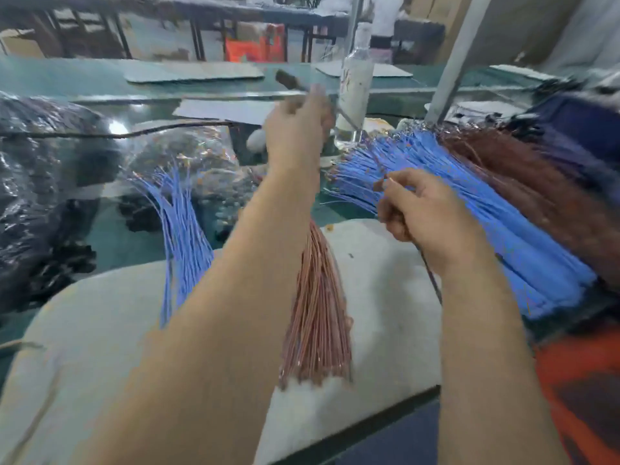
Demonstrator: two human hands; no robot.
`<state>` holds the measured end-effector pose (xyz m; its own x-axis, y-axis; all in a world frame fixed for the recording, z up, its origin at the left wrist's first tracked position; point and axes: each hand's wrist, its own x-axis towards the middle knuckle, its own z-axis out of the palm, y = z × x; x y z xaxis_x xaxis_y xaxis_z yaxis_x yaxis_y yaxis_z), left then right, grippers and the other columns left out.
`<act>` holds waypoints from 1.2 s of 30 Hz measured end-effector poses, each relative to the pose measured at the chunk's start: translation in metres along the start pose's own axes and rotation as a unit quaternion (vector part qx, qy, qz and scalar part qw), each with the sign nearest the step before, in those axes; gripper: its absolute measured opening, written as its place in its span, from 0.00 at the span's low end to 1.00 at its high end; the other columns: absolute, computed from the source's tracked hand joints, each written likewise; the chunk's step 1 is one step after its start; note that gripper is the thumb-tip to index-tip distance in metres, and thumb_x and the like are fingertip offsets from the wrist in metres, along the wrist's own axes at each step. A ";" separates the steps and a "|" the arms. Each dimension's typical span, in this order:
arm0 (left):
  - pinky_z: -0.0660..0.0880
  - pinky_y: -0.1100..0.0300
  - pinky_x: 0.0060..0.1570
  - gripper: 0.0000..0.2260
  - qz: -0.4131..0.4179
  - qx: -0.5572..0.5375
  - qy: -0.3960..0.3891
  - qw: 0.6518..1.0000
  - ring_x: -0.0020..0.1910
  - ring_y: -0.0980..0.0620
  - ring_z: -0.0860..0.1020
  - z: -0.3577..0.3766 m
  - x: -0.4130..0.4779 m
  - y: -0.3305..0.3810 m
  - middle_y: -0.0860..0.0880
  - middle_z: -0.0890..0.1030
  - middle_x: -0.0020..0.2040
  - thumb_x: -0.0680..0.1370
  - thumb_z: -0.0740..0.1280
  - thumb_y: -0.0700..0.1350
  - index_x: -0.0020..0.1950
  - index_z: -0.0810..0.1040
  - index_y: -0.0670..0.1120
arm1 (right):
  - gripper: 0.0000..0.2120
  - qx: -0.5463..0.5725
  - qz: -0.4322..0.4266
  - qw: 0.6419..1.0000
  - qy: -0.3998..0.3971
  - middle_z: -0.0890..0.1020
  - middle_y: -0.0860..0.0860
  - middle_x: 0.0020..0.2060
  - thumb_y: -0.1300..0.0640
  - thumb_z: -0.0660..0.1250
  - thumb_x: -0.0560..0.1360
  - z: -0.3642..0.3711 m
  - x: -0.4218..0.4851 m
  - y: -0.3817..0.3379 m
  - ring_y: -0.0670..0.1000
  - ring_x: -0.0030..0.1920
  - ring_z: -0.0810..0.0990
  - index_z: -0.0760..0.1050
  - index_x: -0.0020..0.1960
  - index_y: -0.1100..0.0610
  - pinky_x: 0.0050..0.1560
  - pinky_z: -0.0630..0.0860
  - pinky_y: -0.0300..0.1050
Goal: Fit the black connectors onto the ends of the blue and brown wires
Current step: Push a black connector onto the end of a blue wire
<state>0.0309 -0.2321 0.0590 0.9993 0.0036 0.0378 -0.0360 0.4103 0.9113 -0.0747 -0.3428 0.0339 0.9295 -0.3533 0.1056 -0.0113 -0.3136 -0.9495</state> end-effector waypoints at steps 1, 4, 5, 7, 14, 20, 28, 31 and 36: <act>0.76 0.60 0.44 0.08 -0.049 0.019 -0.015 0.999 0.38 0.50 0.76 0.010 -0.006 -0.014 0.46 0.79 0.37 0.78 0.66 0.43 0.42 0.75 0.40 | 0.07 -0.095 0.023 0.995 0.034 0.80 0.48 0.25 0.59 0.61 0.79 0.000 0.005 0.014 0.47 0.24 0.73 0.76 0.44 0.57 0.28 0.69 0.41; 0.68 0.59 0.42 0.04 -0.129 0.201 -0.099 0.966 0.41 0.50 0.69 0.020 -0.033 -0.065 0.42 0.72 0.40 0.78 0.64 0.41 0.43 0.73 0.42 | 0.08 -0.289 0.069 0.953 0.062 0.84 0.57 0.41 0.56 0.63 0.77 0.009 0.013 0.054 0.59 0.45 0.81 0.79 0.46 0.58 0.43 0.74 0.47; 0.66 0.59 0.40 0.03 -0.133 0.240 -0.112 0.955 0.41 0.51 0.68 0.019 -0.039 -0.075 0.42 0.71 0.40 0.78 0.64 0.42 0.44 0.72 0.44 | 0.08 -0.322 0.075 0.940 0.078 0.84 0.58 0.44 0.55 0.64 0.77 0.013 0.014 0.062 0.60 0.48 0.80 0.80 0.46 0.58 0.42 0.70 0.46; 0.64 0.58 0.39 0.05 -0.116 0.278 -0.107 0.947 0.38 0.50 0.67 0.014 -0.038 -0.082 0.44 0.71 0.38 0.78 0.64 0.44 0.43 0.72 0.45 | 0.08 -0.341 0.079 0.931 0.108 0.83 0.58 0.44 0.55 0.65 0.76 0.021 0.017 0.067 0.61 0.48 0.80 0.82 0.47 0.57 0.39 0.65 0.44; 0.68 0.59 0.45 0.04 -0.058 0.257 -0.088 0.961 0.41 0.50 0.72 0.000 -0.035 -0.050 0.48 0.76 0.41 0.78 0.64 0.44 0.46 0.77 0.46 | 0.14 -0.367 0.057 0.920 0.129 0.78 0.56 0.56 0.51 0.65 0.75 0.040 0.025 0.055 0.59 0.58 0.74 0.77 0.60 0.51 0.55 0.71 0.49; 0.73 0.60 0.46 0.05 -0.003 0.126 0.011 0.992 0.43 0.53 0.75 -0.059 -0.025 -0.004 0.49 0.78 0.46 0.77 0.64 0.40 0.52 0.77 0.45 | 0.10 -0.220 -0.078 0.970 0.073 0.82 0.53 0.48 0.54 0.67 0.74 0.106 0.017 -0.007 0.53 0.50 0.79 0.79 0.54 0.54 0.52 0.73 0.45; 0.68 0.63 0.35 0.04 0.057 0.042 0.185 0.980 0.35 0.55 0.73 -0.201 -0.016 0.065 0.50 0.77 0.36 0.77 0.63 0.38 0.46 0.76 0.45 | 0.11 -0.213 -0.137 0.958 -0.132 0.82 0.55 0.53 0.61 0.62 0.76 0.237 -0.003 -0.043 0.56 0.56 0.78 0.80 0.55 0.57 0.57 0.73 0.47; 0.71 0.65 0.35 0.04 0.046 0.015 0.207 0.977 0.35 0.58 0.76 -0.237 -0.018 0.082 0.52 0.78 0.36 0.77 0.63 0.39 0.48 0.76 0.45 | 0.14 -0.224 -0.128 0.951 -0.171 0.81 0.52 0.56 0.63 0.60 0.76 0.272 -0.011 -0.041 0.54 0.56 0.78 0.78 0.57 0.55 0.57 0.73 0.45; 0.71 0.64 0.36 0.04 0.060 -0.016 0.203 0.977 0.35 0.57 0.76 -0.263 -0.019 0.097 0.54 0.80 0.33 0.78 0.62 0.39 0.47 0.76 0.45 | 0.18 -0.261 -0.125 0.926 -0.241 0.79 0.52 0.60 0.64 0.61 0.76 0.302 -0.020 -0.037 0.54 0.59 0.76 0.75 0.64 0.52 0.60 0.74 0.47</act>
<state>0.0113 0.0474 0.0384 0.9106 0.4124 -0.0272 -0.1598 0.4120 0.8971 0.0181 -0.0583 -0.0222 0.9823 0.1832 0.0387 0.1665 -0.7601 -0.6282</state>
